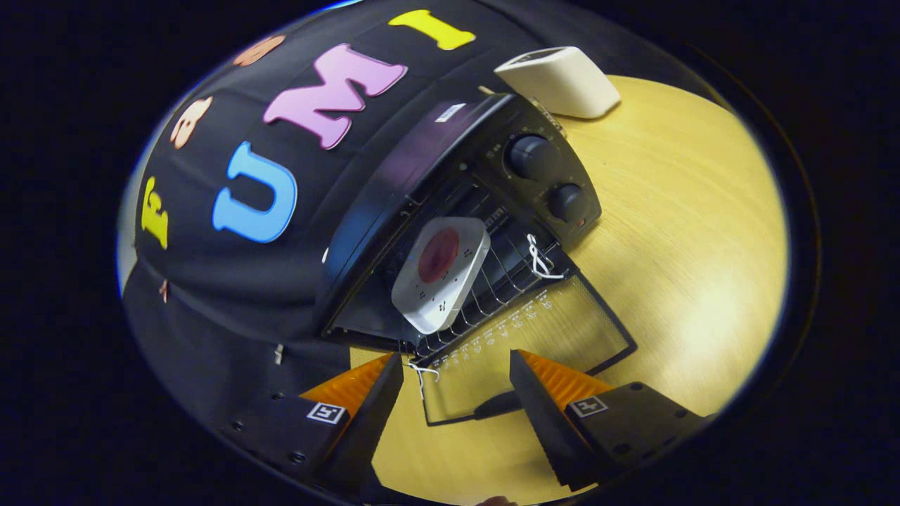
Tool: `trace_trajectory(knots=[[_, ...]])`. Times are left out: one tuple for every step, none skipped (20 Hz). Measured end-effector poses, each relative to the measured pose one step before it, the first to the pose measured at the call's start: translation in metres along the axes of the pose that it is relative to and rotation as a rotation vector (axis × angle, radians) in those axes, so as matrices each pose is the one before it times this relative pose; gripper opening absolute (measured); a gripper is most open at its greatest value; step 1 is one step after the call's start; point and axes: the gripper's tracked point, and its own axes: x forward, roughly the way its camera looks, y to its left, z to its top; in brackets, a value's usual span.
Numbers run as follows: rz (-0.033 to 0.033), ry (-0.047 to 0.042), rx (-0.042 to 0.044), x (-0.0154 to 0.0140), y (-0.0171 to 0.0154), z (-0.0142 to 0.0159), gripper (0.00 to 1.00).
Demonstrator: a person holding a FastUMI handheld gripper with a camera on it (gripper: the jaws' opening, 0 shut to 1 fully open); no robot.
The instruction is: Open the toaster oven, put the food inside, and close the toaster oven door.
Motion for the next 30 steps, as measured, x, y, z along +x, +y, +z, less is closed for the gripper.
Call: trace_trajectory(knots=[[0.00689, -0.00041, -0.04845, -0.00487, -0.00202, -0.00214, 0.98], [0.00362, 0.00161, -0.04019, -0.00485, -0.00127, -0.0029, 0.99], [-0.0023, 0.00461, -0.03799, -0.00554, -0.00115, -0.00445, 0.99], [-0.0056, 0.00564, -0.04003, -0.00343, -0.00238, -0.00366, 0.99], [-0.00797, 0.00681, -0.04449, -0.00338, -0.00103, -0.00573, 0.99], [-0.01226, 0.01352, -0.06259, -0.00206, -0.00608, -0.01145, 0.99], [-0.01295, 0.01898, -0.05905, -0.00217, -0.0017, -0.00918, 0.99], [-0.01564, 0.02061, -0.06333, -0.00195, -0.00208, -0.00911, 0.99], [-0.01206, 0.01431, -0.07775, -0.00184, 0.0003, -0.00955, 0.99], [-0.01735, 0.00926, -0.06785, 0.00061, -0.00183, -0.00762, 0.99], [-0.02939, 0.00898, -0.05933, 0.00011, -0.00388, -0.00761, 0.99], [-0.03293, 0.00831, -0.04036, 0.0005, -0.00505, -0.00753, 0.99], [-0.02197, 0.0117, -0.01913, 0.00267, -0.00038, -0.00696, 0.99], [-0.01893, 0.02279, -0.00563, 0.00447, 0.00028, -0.008, 0.99], [-0.01974, 0.02297, -0.00151, 0.00426, -0.00039, -0.00755, 0.99], [-0.03414, 0.028, -0.00411, 0.00528, -0.00272, -0.00853, 0.99], [-0.04125, 0.02719, -0.00212, 0.00537, -0.0045, -0.00802, 0.99], [-0.02691, 0.01886, 0.00834, 0.00515, -0.00089, -0.00482, 0.99], [-0.01267, 0.01216, 0.01315, 0.00514, 0.00624, -0.00315, 0.99], [-0.00715, 0.01295, 0.00859, 0.00995, 0.0046, 0.00083, 0.99], [-0.00904, 0.0114, 0.00102, 0.00544, 0.00277, -0.002, 0.99], [-0.01241, 0.00846, -0.00257, 0.006, 0.00208, -0.00137, 0.99], [-0.01708, 0.00313, 0.00374, 0.00525, 0.00018, -0.00062, 0.99], [-0.00614, -0.00014, 0.014, 0.00452, 0.00254, 0.00157, 0.99], [-0.00889, -0.01504, 0.01261, 0.00315, 0.00028, 0.00511, 0.99], [0.00524, -0.00607, 0.01737, 0.00238, 0.00407, 0.00412, 1.0], [-0.00718, -0.00095, 0.01074, 0.00162, 0.00181, 0.0035, 1.0], [-0.00555, -0.00382, 0.00688, 0.00256, -0.00005, 0.00457, 1.0], [-0.01115, 0.00775, -0.0052, 0.0038, 0.00077, 0.00045, 1.0], [-0.00358, 0.00207, -0.01815, -0.0019, 0.00138, 0.0009, 0.99]])
